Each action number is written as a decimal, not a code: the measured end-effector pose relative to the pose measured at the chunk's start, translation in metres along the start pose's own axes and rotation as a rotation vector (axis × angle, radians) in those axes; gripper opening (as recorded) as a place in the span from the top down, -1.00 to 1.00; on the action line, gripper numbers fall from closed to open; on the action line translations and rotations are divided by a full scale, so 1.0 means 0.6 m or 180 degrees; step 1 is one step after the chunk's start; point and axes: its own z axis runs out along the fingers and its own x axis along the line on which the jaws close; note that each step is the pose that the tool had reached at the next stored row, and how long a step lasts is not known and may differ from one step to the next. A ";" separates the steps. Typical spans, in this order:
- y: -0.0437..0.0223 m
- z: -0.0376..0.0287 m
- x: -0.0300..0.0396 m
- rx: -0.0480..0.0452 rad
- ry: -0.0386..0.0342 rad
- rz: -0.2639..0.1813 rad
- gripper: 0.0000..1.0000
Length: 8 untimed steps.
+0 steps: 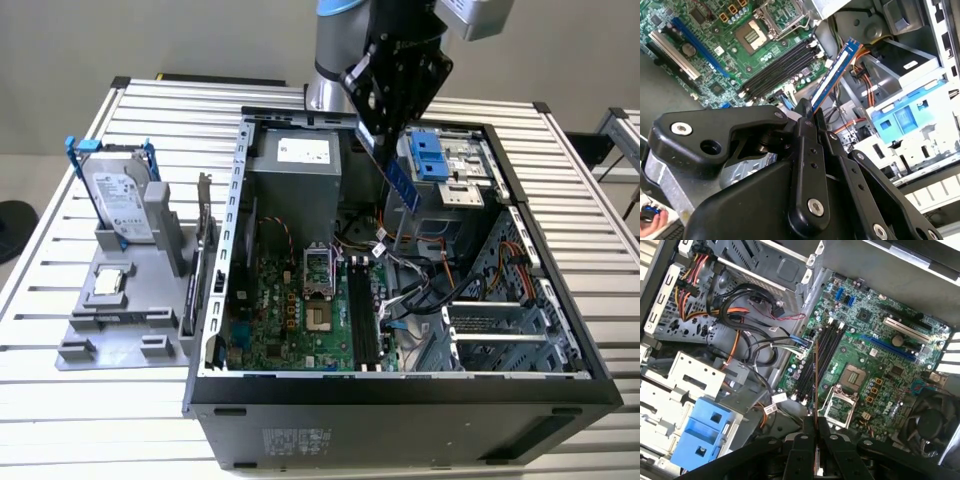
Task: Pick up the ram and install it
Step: 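Insert the ram into the slot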
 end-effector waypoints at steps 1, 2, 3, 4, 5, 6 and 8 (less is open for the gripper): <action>0.000 0.000 0.000 0.0000 -0.0001 0.0029 1.00; 0.000 0.000 0.000 -0.0001 -0.0001 0.0057 1.00; 0.000 0.000 0.000 -0.0001 -0.0002 0.0087 1.00; 0.000 0.000 0.000 -0.0002 -0.0003 0.0116 1.00; 0.000 0.000 0.000 -0.0002 -0.0003 0.0144 1.00; 0.000 0.000 0.000 -0.0003 -0.0004 0.0172 1.00; 0.000 0.000 0.000 -0.0004 -0.0005 0.0230 1.00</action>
